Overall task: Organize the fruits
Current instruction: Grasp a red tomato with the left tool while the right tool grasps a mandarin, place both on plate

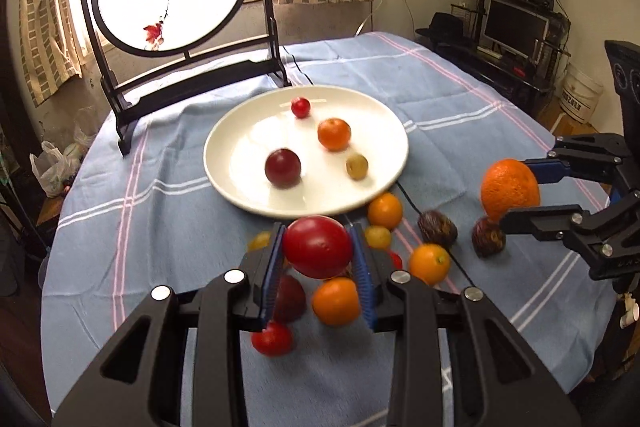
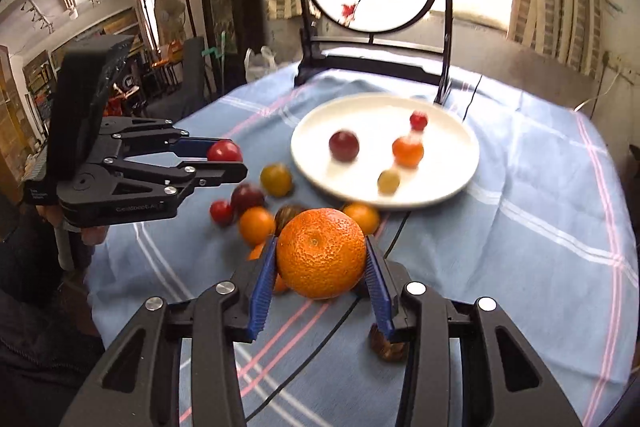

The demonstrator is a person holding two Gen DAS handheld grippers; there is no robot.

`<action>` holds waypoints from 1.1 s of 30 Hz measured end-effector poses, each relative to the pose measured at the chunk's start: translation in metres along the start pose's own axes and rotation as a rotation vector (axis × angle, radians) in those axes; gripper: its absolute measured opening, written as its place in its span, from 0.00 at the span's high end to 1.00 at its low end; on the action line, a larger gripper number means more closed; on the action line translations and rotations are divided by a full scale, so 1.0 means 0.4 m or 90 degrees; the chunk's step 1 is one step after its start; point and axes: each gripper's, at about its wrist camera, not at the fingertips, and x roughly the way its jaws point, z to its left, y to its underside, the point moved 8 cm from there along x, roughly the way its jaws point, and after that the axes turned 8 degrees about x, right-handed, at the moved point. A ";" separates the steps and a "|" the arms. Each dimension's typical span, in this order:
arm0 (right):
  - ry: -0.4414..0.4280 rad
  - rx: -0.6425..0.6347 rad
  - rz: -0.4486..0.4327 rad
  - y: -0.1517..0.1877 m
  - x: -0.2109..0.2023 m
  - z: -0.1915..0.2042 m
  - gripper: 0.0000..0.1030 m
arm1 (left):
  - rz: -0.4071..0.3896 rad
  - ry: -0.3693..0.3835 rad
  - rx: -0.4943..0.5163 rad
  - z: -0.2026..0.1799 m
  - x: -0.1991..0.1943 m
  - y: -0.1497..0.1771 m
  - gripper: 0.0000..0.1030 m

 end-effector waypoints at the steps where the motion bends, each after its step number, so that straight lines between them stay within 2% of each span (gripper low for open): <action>1: 0.003 0.001 -0.010 -0.023 -0.001 -0.008 0.59 | -0.004 -0.010 -0.005 0.015 0.007 -0.024 0.69; 5: 0.006 0.011 -0.040 -0.112 0.020 -0.044 0.59 | -0.007 -0.041 -0.022 0.068 0.051 -0.101 0.69; 11: 0.008 0.024 -0.039 -0.212 0.105 -0.085 0.59 | 0.017 -0.077 -0.024 0.117 0.151 -0.155 0.69; 21: 0.020 0.034 0.010 -0.266 0.273 -0.120 0.59 | 0.088 -0.098 -0.052 0.191 0.318 -0.139 0.69; 33: 0.042 0.039 0.051 -0.283 0.390 -0.148 0.58 | 0.123 -0.105 -0.065 0.213 0.387 -0.129 0.68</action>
